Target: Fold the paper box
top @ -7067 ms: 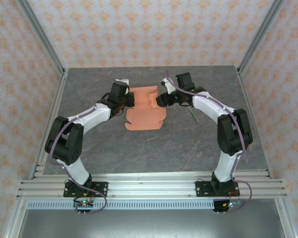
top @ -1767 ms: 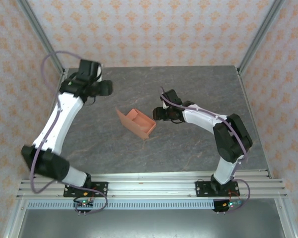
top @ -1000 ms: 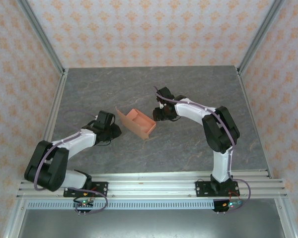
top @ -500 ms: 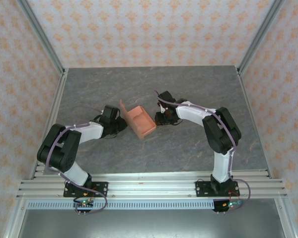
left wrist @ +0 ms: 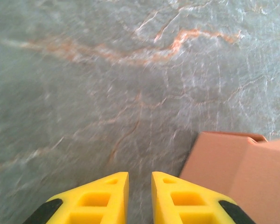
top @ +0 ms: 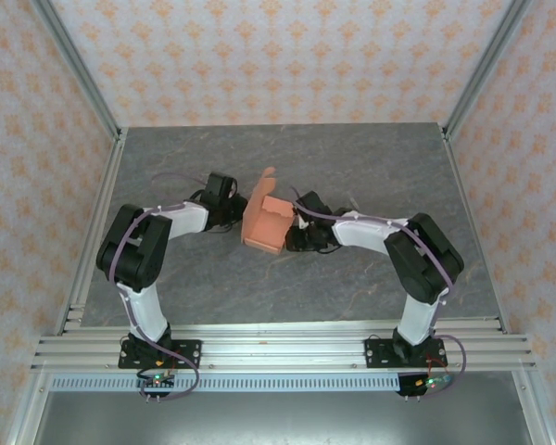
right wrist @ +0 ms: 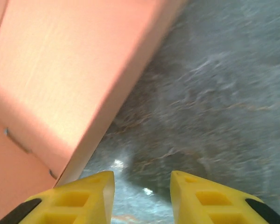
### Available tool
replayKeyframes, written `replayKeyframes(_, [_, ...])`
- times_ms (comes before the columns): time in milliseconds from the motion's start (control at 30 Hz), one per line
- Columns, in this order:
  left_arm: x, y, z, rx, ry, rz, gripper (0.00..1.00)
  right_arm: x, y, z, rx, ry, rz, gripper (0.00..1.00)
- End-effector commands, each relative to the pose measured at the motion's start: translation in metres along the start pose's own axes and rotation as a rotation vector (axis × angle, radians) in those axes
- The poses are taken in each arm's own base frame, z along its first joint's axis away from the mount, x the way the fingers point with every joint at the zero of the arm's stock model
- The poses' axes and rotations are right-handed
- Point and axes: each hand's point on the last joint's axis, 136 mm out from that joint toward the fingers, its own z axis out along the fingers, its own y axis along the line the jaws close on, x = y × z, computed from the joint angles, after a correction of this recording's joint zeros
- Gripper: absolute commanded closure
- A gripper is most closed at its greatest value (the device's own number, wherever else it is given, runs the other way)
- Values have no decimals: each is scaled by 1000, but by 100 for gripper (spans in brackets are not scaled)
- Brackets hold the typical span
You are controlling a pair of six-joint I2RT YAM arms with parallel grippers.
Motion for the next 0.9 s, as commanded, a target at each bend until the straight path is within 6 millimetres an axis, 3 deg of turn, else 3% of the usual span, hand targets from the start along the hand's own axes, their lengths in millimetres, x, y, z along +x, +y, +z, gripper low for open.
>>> replayKeyframes(0, [-5,-13,4,-10,19,85,80,-1,13,-11,-44,-51,0,63])
replayKeyframes(67, [-11,-8,15,-45,22,109,79,3,5,-18,-10,-59,-24,62])
replayKeyframes(167, [-32,-7,14,-84,-14,135,78,-2,-13,-35,65,-86,-66,58])
replayKeyframes(400, [-61,12,-9,-156,-106,128,74,-52,-21,-81,-90,-210,-81,47])
replayKeyframes(433, [-68,9,-21,-150,-136,130,74,-60,-21,-83,-123,-218,-78,46])
replayKeyframes(600, [-74,21,-47,-179,-197,118,74,-104,-28,-76,-274,-205,-33,52])
replayKeyframes(867, [-73,17,-76,-159,-231,123,73,-114,-29,-47,-460,-46,11,68])
